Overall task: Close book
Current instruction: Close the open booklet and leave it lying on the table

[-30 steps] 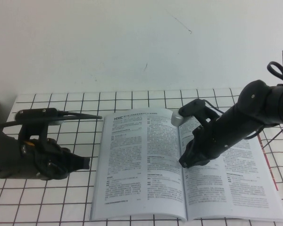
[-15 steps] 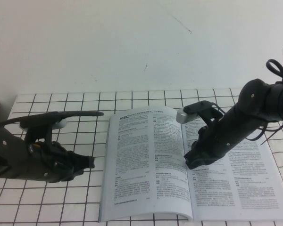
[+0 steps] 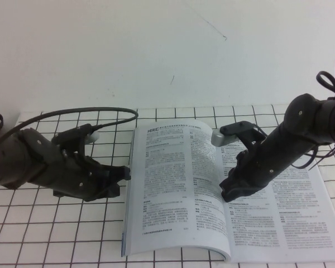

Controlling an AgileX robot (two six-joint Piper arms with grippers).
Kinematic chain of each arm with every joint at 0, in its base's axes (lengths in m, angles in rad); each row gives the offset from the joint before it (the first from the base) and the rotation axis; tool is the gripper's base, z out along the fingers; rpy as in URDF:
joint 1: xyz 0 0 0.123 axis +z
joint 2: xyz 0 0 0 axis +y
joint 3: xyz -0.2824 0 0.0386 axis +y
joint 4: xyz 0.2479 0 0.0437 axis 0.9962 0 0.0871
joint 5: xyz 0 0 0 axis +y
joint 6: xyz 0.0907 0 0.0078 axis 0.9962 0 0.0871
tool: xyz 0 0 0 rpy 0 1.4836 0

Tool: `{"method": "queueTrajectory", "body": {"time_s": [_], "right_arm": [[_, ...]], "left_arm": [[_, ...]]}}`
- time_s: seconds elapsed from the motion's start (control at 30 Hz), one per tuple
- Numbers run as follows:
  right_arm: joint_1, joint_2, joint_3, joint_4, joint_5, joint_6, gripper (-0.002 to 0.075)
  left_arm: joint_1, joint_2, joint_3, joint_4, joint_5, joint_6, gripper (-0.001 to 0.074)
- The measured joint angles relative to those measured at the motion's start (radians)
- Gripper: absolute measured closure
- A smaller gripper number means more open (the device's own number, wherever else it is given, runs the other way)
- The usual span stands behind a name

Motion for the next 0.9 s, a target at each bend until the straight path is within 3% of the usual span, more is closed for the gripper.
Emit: {"method": "queueTrajectory", "body": {"time_s": [0.13, 0.43, 0.57, 0.73, 0.9], "right_arm": [[-0.002, 0.001, 0.000, 0.011, 0.000, -0.007, 0.0727], [-0.008, 0.005, 0.000, 0.036, 0.005, -0.034, 0.0727], [-0.008, 0.005, 0.000, 0.038, 0.005, -0.037, 0.0727], [-0.008, 0.005, 0.000, 0.040, 0.005, -0.037, 0.0727], [-0.008, 0.007, 0.000, 0.045, 0.005, -0.037, 0.0727]], "left_arm": [[0.000, 0.040, -0.031, -0.091, 0.046, 0.064, 0.0738], [-0.002, 0.050, -0.038, -0.453, 0.131, 0.423, 0.0738], [-0.002, 0.050, -0.038, -0.325, 0.057, 0.358, 0.0738], [-0.002, 0.050, -0.038, -0.023, -0.008, 0.139, 0.0738], [-0.002, 0.050, -0.038, 0.134, -0.032, 0.000, 0.0738]]}}
